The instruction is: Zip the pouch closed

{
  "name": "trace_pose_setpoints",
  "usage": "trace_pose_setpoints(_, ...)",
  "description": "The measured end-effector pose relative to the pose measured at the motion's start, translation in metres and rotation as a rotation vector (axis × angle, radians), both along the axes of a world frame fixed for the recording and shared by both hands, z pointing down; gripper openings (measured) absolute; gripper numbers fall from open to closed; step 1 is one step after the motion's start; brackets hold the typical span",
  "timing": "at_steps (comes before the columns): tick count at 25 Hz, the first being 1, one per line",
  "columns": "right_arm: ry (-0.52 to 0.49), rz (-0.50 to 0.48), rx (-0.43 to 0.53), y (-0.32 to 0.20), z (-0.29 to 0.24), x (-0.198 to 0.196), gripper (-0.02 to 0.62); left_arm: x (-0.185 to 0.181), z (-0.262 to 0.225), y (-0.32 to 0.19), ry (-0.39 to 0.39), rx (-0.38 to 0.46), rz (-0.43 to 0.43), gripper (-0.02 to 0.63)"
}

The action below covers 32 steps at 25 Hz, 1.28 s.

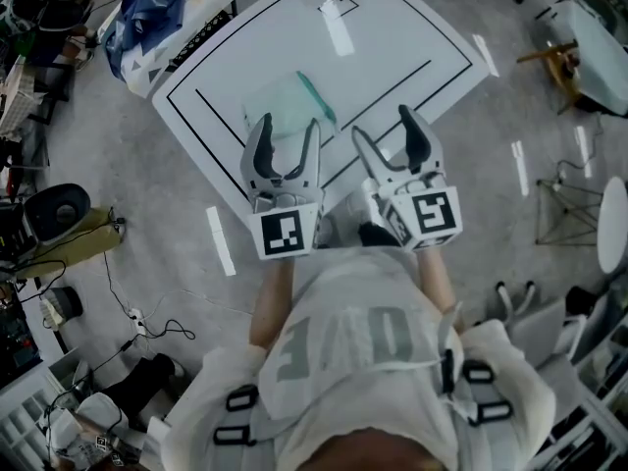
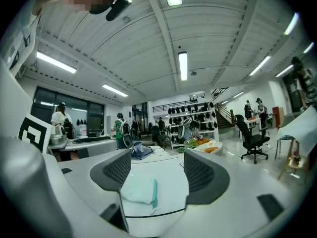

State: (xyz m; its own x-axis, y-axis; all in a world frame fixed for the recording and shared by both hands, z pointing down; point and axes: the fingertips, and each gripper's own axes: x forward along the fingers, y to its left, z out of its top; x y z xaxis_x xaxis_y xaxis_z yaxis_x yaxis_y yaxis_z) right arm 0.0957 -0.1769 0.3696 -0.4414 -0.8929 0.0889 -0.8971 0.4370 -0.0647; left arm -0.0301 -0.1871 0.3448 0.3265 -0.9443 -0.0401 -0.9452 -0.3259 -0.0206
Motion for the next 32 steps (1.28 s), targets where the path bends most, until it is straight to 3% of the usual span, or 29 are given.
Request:
trace_pose_setpoints(7,-0.001,0.023,-0.005,0.001,0.000,0.009,0.301,0.024,0.023,-0.002,-0.108,-0.045,0.074,0.249)
trace_pose_setpoints(11,0.012,0.021,-0.009,0.004,0.002,0.013,0.301,0.046,0.067,-0.005,-0.211,-0.174,0.128,0.249)
trace_pose_setpoints(17,0.015,0.058,-0.025,0.007,0.007,0.031,0.301,0.075,0.131,-0.010,-0.276,-0.332,0.194,0.248)
trace_pose_setpoints(23,0.023,0.112,-0.035,0.008,0.010,0.054,0.301,0.081,0.192,-0.017,-0.325,-0.496,0.184,0.244)
trace_pose_setpoints(27,0.027,0.130,-0.049,0.006,0.015,0.063,0.301,0.076,0.214,-0.024,-0.365,-0.572,0.148,0.124)
trace_pose_setpoints(32,0.031,0.133,-0.061,0.005,0.020,0.066,0.301,0.075,0.238,-0.027,-0.378,-0.682,0.142,0.110)
